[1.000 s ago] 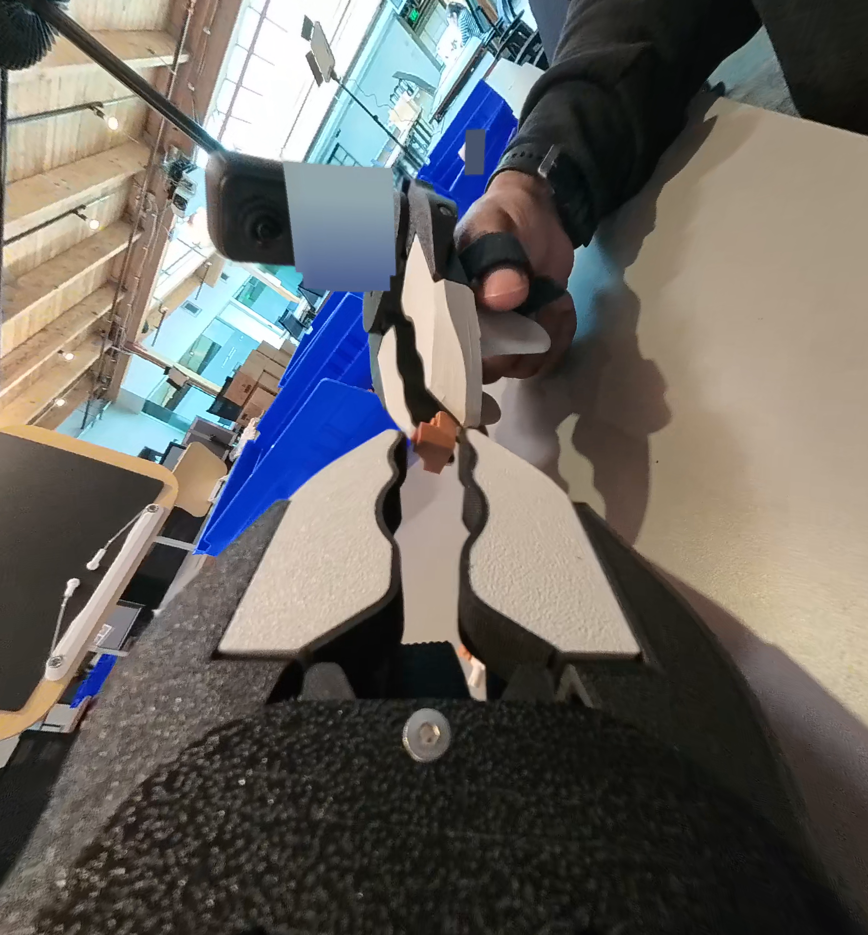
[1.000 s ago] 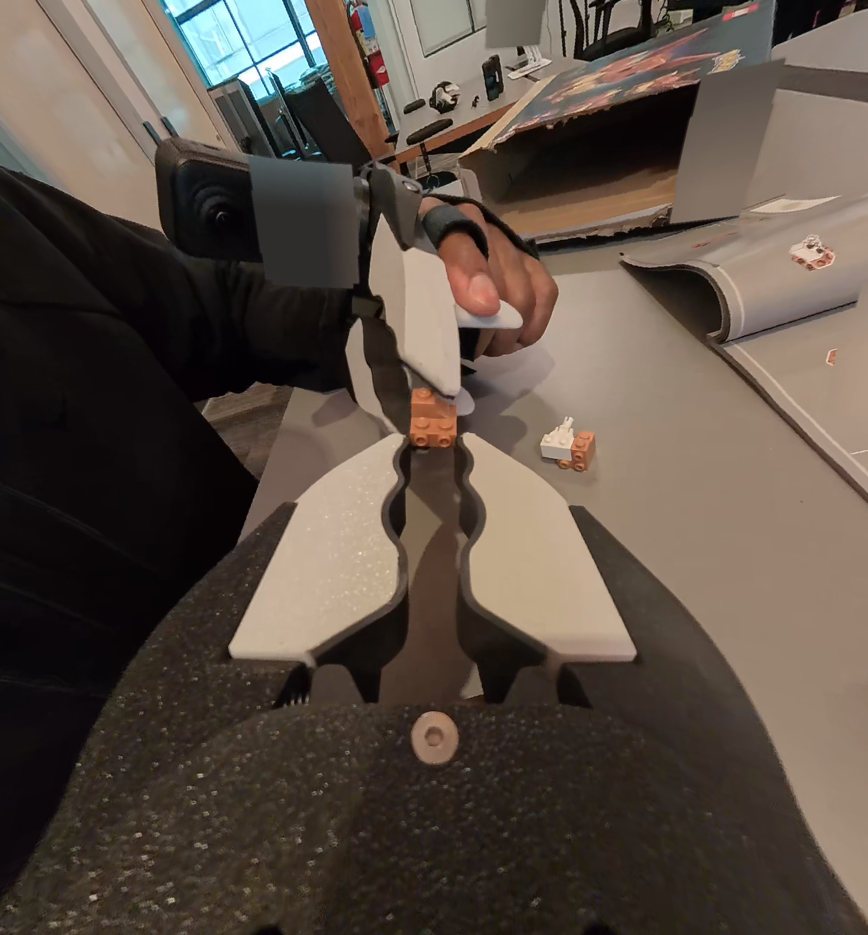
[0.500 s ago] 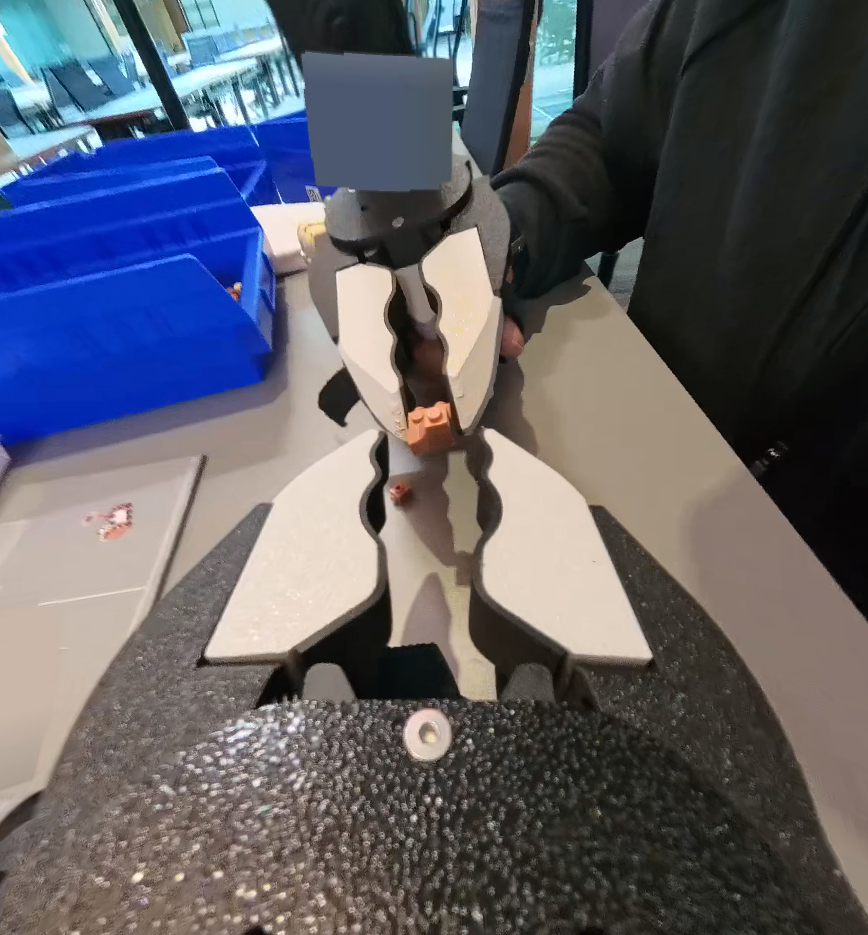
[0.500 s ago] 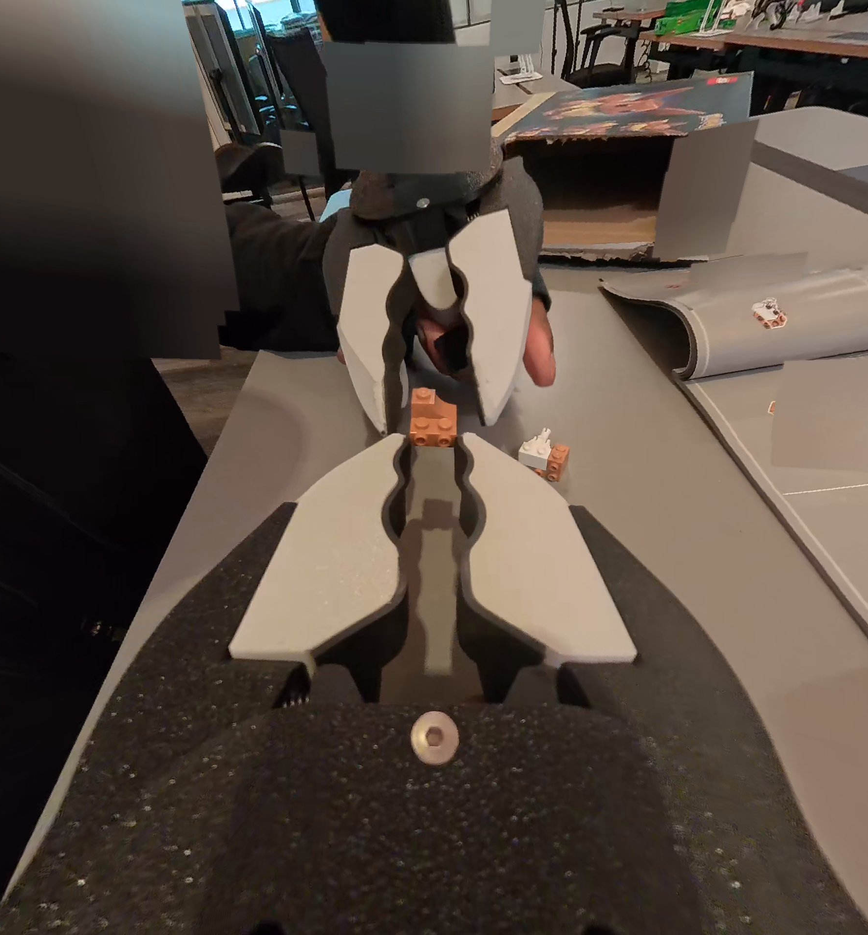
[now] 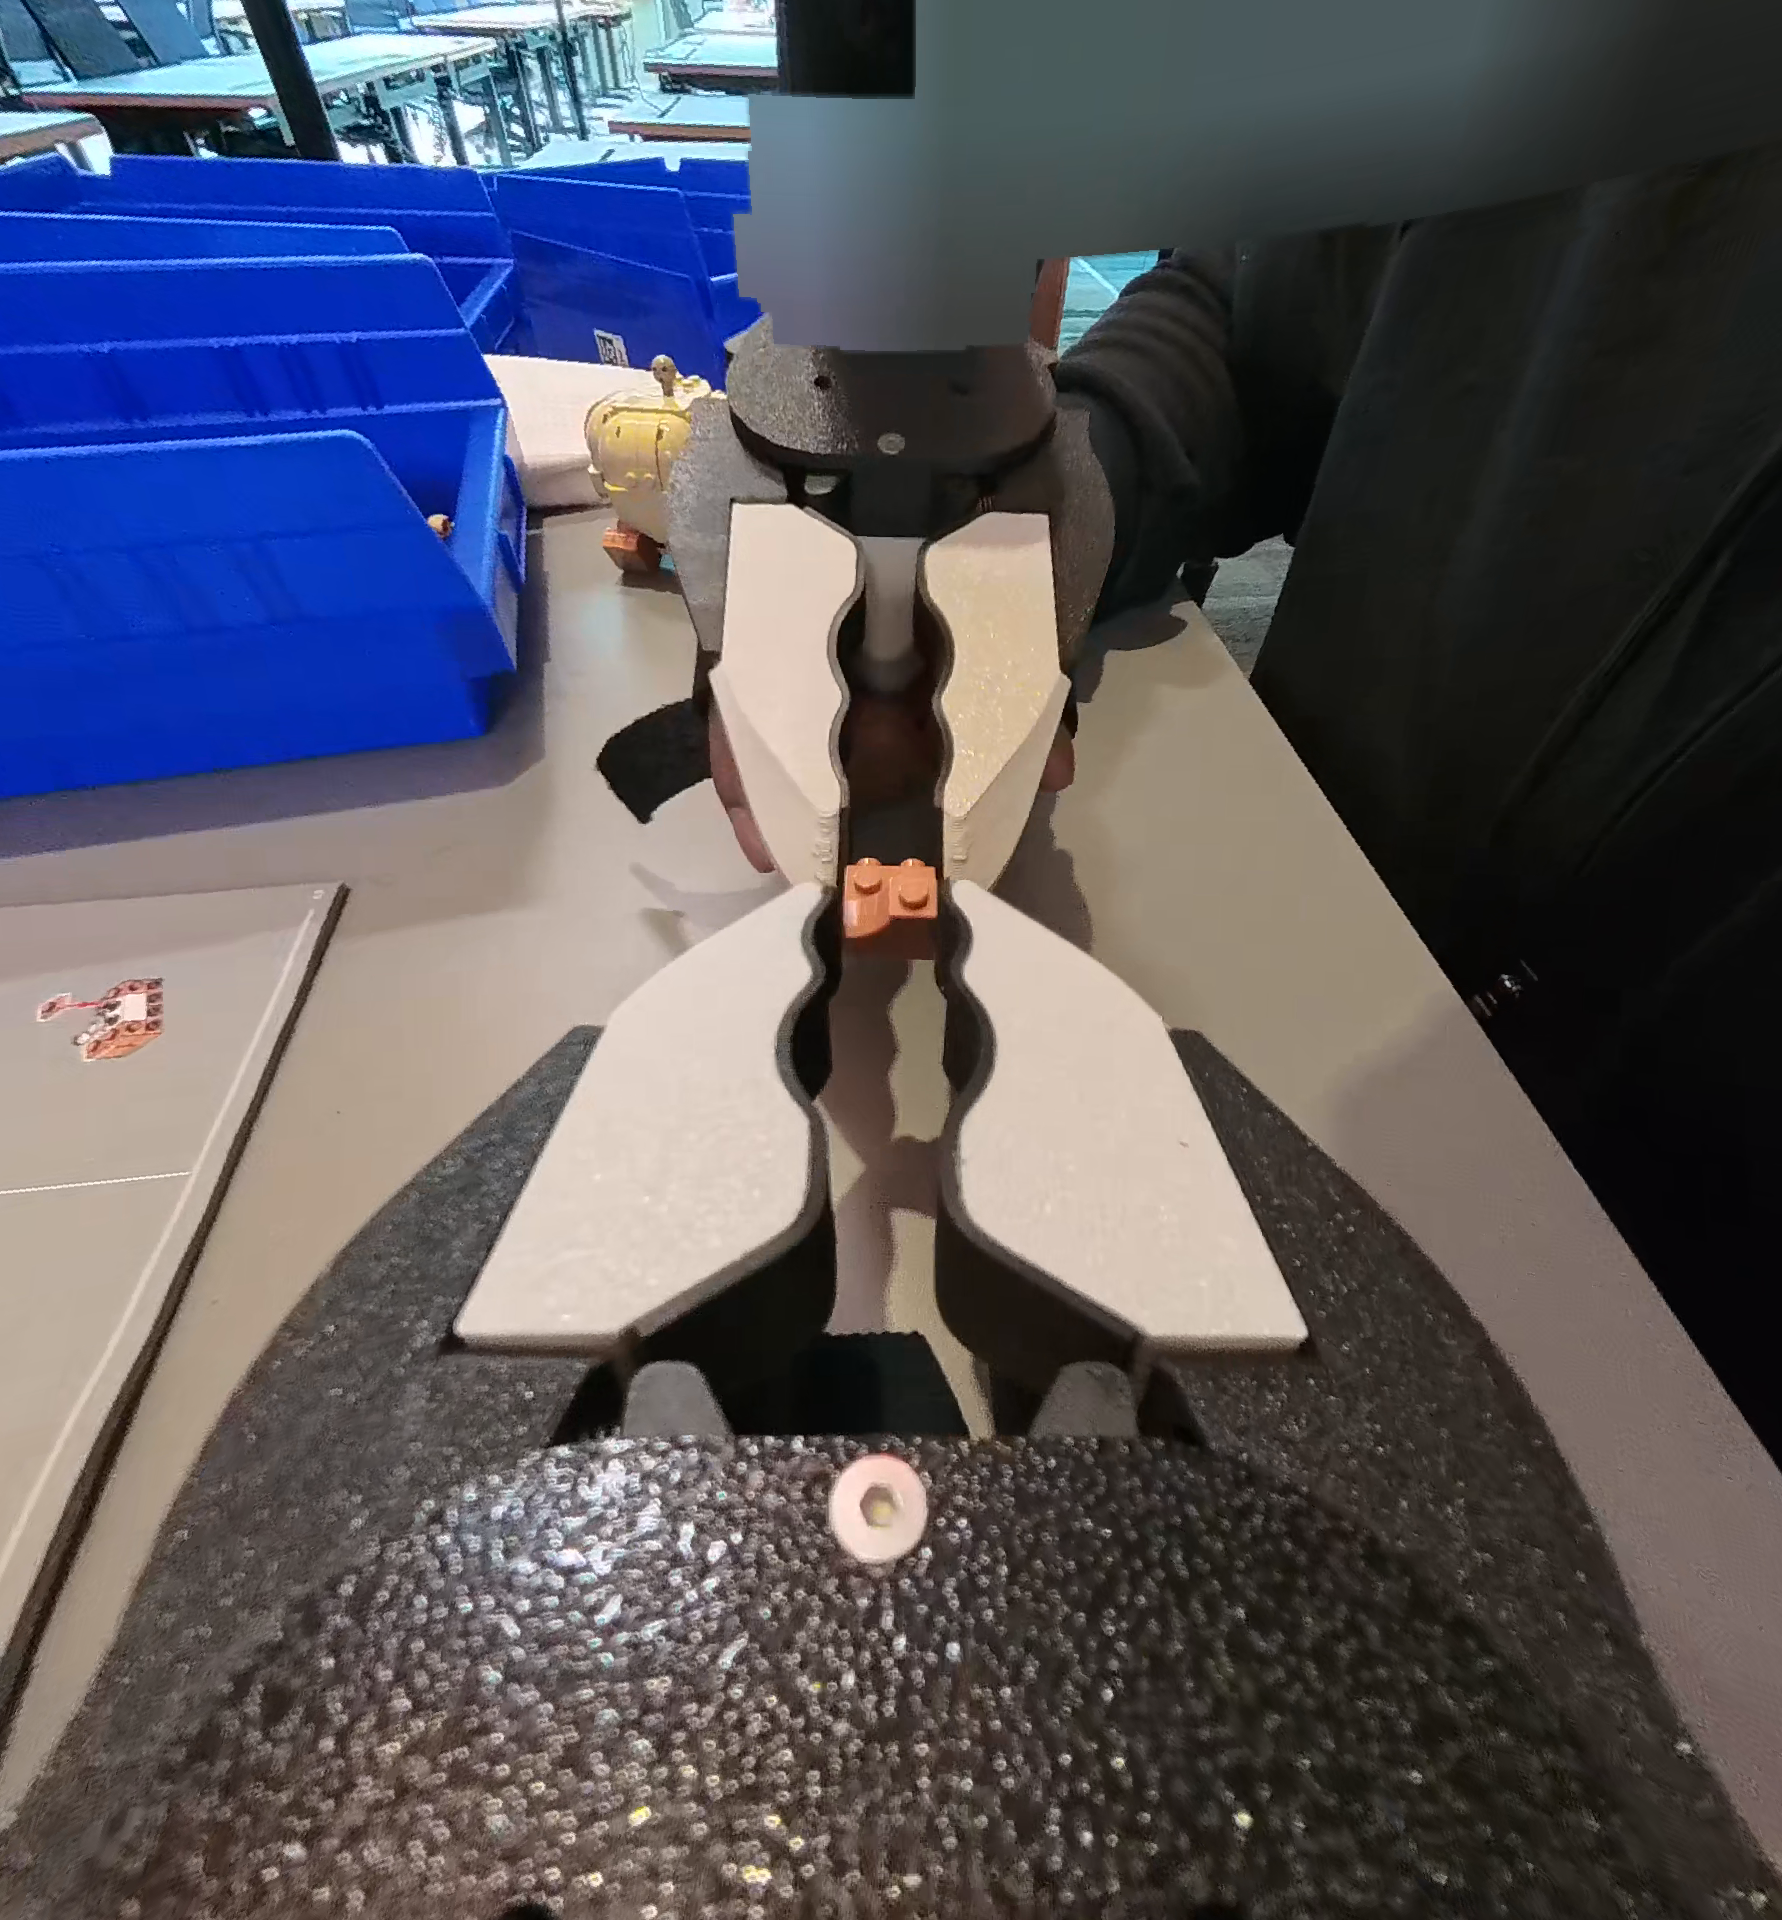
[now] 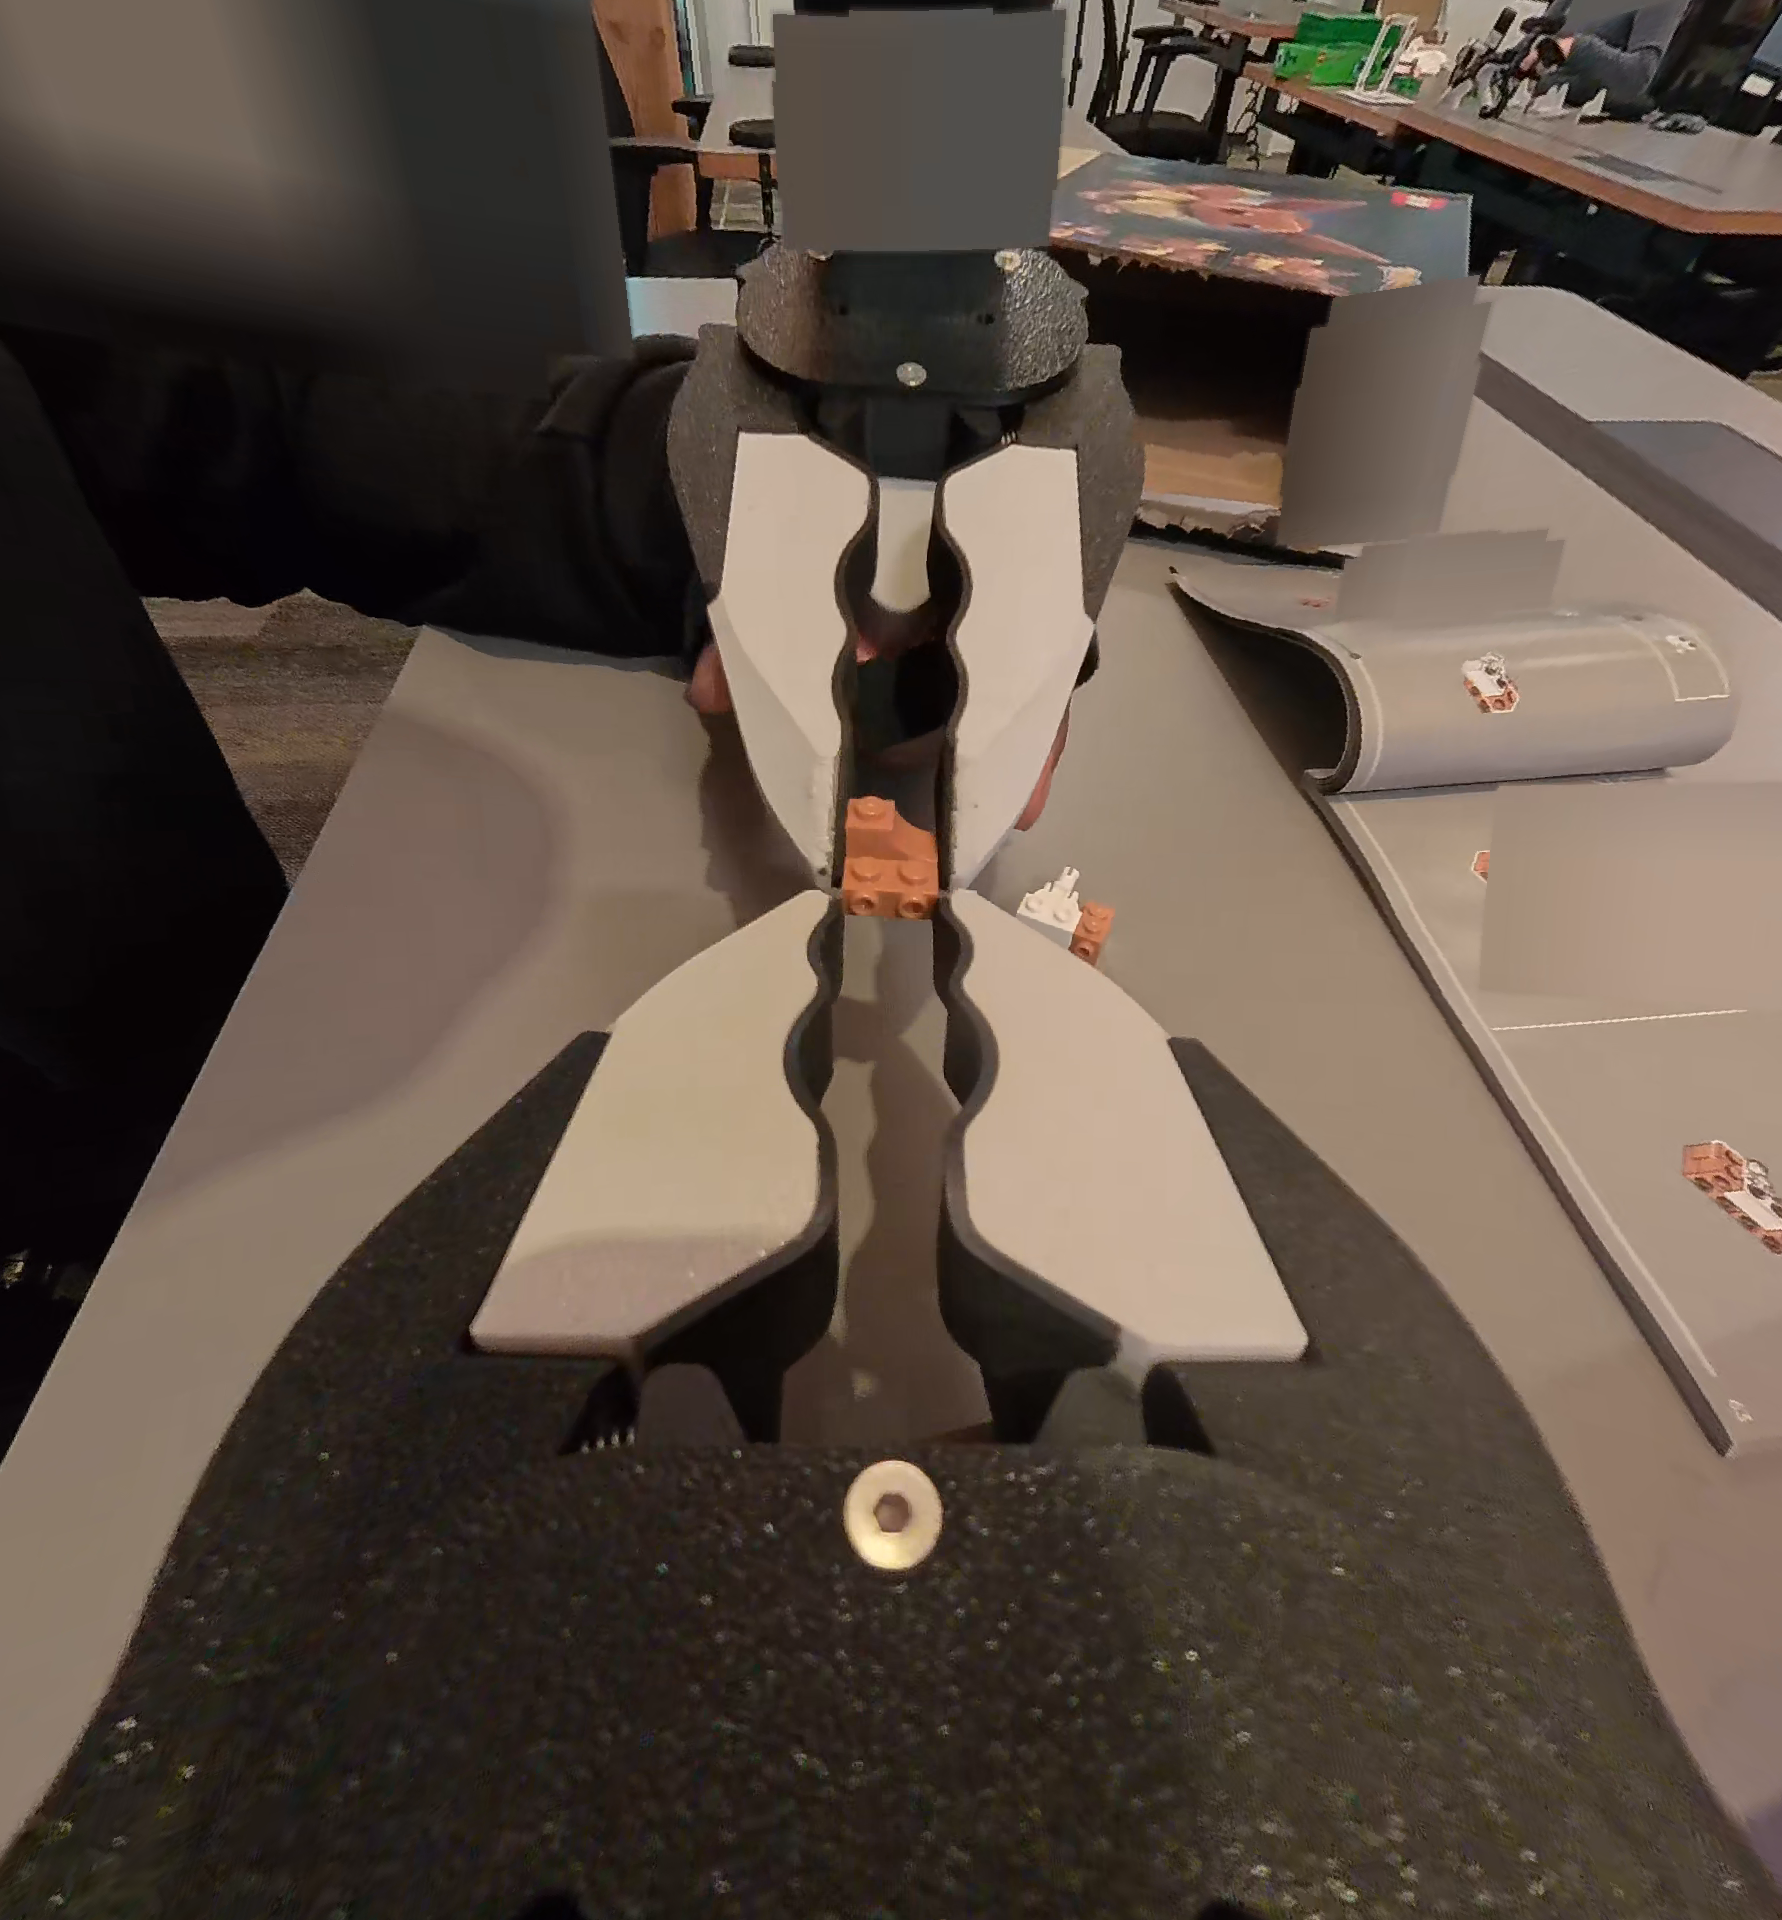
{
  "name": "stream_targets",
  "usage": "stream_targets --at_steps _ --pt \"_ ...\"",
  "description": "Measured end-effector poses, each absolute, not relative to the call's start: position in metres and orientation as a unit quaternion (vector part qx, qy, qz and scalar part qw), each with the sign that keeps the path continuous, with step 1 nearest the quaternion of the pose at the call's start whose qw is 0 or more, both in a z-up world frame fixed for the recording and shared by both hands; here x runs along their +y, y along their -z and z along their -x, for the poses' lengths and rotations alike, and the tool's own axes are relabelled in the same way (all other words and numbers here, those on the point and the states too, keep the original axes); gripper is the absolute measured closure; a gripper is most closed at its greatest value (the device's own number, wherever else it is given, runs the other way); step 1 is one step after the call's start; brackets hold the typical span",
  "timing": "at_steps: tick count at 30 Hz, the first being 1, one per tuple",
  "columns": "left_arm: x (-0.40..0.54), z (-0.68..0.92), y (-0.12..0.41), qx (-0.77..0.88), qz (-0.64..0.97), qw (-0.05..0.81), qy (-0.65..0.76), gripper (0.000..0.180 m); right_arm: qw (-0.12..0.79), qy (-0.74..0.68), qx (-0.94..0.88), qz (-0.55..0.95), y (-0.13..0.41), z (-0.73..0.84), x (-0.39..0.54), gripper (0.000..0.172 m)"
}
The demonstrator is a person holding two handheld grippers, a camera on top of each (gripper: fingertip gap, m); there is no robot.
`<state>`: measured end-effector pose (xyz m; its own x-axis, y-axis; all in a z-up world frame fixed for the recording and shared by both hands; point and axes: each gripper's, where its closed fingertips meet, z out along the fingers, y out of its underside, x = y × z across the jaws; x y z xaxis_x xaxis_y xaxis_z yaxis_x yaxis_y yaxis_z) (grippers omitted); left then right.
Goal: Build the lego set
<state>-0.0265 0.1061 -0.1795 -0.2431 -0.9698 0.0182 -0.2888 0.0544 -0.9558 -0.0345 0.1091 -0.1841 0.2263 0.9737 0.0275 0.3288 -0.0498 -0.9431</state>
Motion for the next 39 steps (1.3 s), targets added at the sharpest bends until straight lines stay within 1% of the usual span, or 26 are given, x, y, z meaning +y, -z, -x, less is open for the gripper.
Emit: stream_targets --at_steps 7,10,18,20,21,22,33,36,39 --pt "0.11 0.028 0.18 0.636 0.499 0.371 0.457 0.164 0.471 -0.332 -0.516 0.634 0.185 0.033 0.112 0.156" --pt "0.112 0.029 0.179 0.634 0.5 0.374 0.455 0.164 0.474 -0.336 -0.513 0.632 0.182 0.03 0.114 0.161" --pt "0.11 0.029 0.181 0.635 0.5 0.364 0.462 0.164 0.464 -0.347 -0.511 0.635 0.184 0.032 0.112 0.161" --pt "0.11 0.029 0.18 0.631 0.501 0.363 0.467 0.164 0.466 -0.349 -0.504 0.638 0.183 0.031 0.113 0.164" --pt "0.111 0.029 0.18 0.629 0.503 0.363 0.469 0.164 0.466 -0.352 -0.501 0.639 0.183 0.031 0.113 0.17" --pt "0.111 0.029 0.18 0.628 0.504 0.361 0.47 0.164 0.466 -0.354 -0.499 0.64 0.182 0.031 0.114 0.172" --pt "0.108 0.027 0.185 0.641 0.501 0.359 0.456 0.164 0.455 -0.351 -0.501 0.647 0.189 0.034 0.112 0.172" --pt "0.11 0.026 0.189 0.652 0.508 0.364 0.429 0.164 0.449 -0.325 -0.518 0.652 0.191 0.028 0.116 0.164" --pt "0.113 0.028 0.197 0.662 0.521 0.354 0.405 0.164 0.411 -0.293 -0.539 0.674 0.202 0.014 0.123 0.161"
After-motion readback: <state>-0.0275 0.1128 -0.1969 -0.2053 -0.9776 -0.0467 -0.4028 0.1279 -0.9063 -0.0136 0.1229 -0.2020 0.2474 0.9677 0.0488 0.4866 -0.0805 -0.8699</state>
